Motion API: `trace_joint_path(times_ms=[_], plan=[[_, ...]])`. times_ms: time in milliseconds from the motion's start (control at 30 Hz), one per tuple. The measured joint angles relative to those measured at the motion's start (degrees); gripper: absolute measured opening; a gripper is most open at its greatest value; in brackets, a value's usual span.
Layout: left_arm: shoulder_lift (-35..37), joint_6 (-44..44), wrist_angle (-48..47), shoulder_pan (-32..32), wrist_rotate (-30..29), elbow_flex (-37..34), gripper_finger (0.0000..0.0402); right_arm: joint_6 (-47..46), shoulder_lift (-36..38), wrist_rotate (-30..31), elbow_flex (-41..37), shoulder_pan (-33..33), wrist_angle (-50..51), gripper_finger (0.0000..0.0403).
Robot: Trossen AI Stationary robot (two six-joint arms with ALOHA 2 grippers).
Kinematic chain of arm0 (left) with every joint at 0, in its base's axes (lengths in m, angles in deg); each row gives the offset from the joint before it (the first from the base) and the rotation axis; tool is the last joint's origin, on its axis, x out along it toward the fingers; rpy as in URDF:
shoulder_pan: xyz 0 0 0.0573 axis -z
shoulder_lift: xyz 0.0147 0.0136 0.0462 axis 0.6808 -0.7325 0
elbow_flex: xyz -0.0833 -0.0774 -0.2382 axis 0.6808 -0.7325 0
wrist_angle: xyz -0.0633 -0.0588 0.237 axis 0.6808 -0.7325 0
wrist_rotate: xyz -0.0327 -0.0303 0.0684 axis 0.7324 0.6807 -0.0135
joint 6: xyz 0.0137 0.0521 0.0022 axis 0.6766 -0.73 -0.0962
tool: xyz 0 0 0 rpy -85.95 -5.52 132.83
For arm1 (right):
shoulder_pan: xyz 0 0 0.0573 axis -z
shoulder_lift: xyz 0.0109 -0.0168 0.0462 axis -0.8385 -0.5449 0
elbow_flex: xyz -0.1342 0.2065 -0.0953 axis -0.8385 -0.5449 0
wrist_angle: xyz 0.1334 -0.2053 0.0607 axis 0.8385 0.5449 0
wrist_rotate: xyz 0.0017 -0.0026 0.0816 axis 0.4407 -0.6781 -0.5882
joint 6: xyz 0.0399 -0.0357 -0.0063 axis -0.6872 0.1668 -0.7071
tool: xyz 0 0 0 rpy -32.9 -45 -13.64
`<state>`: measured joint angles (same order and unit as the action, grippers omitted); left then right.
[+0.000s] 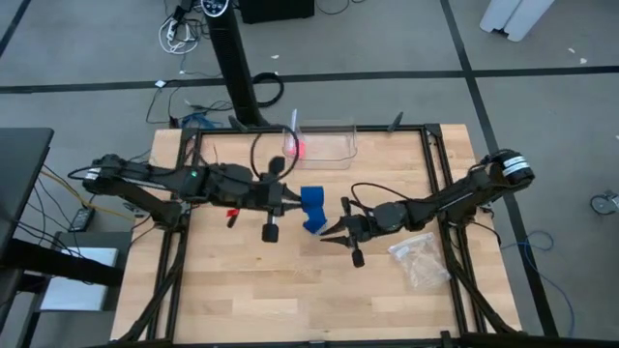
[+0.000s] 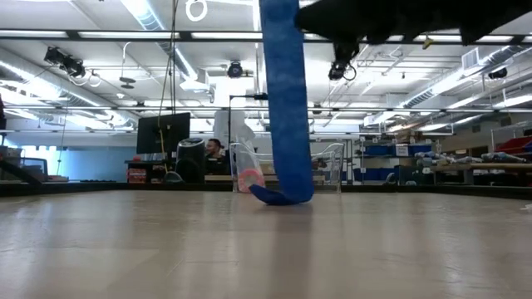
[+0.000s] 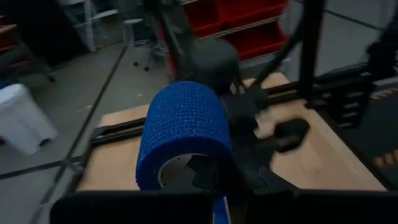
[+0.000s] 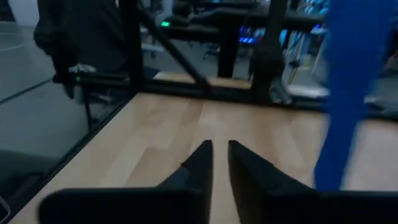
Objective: Roll bandage
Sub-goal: Roll the blue bandage
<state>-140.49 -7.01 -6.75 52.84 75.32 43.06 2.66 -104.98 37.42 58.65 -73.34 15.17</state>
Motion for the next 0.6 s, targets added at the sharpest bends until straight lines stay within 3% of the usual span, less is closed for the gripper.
trace_joint_path(times_ms=[133, 300, 500, 600], plan=[[0.0, 1.4, 7.4, -2.0, 4.5, -5.7, 0.0019, 3.1, 3.6, 5.7, 0.0, -2.9, 1.2, 0.0006], [0.0, 3.0, 12.9, -3.2, 9.3, -10.0, 0.0019, 6.2, 6.2, 12.9, 0.0, -6.5, 0.9, 0.0009], [0.0, 3.0, 13.1, -3.2, 11.4, -10.5, 0.0019, 13.0, 7.8, 26.1, 0.1, -10.3, -4.2, 0.0003], [0.0, 3.0, 13.0, -3.2, 11.4, -10.5, 0.0019, 16.4, 7.8, 28.1, 2.0, -11.1, -4.4, 0.0006]])
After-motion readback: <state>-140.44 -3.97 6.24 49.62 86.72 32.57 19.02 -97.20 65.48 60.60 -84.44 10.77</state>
